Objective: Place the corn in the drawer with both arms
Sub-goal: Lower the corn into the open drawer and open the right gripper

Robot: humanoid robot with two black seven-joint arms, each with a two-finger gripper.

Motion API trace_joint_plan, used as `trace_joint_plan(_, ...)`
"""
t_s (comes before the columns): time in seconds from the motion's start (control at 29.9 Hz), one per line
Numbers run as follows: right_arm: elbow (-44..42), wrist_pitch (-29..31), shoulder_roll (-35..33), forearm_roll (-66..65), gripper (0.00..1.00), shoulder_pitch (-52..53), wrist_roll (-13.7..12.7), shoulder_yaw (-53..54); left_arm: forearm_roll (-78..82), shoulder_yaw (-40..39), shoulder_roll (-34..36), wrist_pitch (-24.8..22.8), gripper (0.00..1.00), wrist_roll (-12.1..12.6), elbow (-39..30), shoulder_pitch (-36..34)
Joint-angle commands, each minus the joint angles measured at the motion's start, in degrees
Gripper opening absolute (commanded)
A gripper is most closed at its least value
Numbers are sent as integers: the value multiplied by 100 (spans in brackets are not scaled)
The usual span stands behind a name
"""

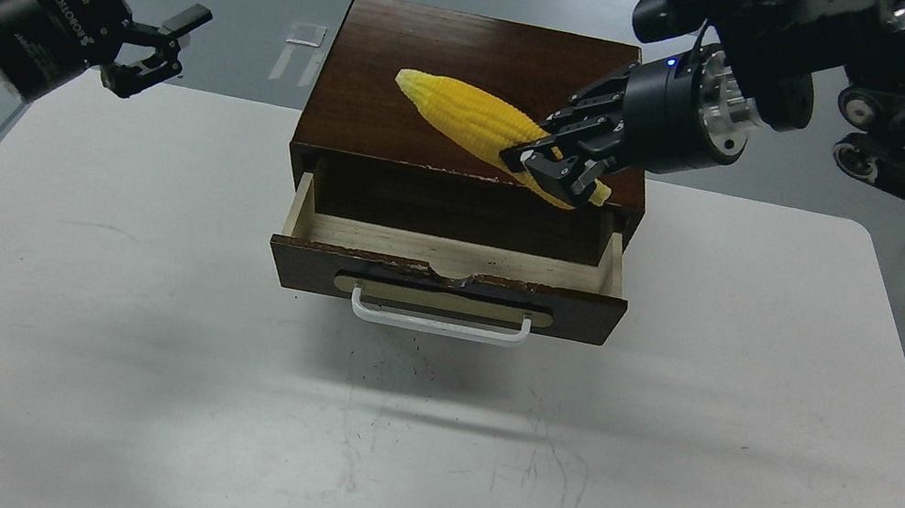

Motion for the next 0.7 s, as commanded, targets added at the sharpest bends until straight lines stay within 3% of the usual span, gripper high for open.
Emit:
trace_joint_plan(0.0,-80,-382,347,-172,12,-1,-2,-348,1,2,-9,-1,99,0,-1,0)
trace_joint_plan(0.2,-379,-779,743,-181,15,-80,-2,-656,10,2,0,-1,99,0,-1,0)
trace_joint_plan(0.27,-406,-779,822,-181,20,-115,-2,-674,10,2,8,-1,99,0,-1,0)
trace_joint_plan(0.33,-441,-787,866,-172,33,-168,-2,-674,10,2,8,-1,99,0,-1,0)
trace_joint_plan(0.67,-450,-787,848,-172,60,-282,-2,-674,18,2,17,-1,99,0,-1,0)
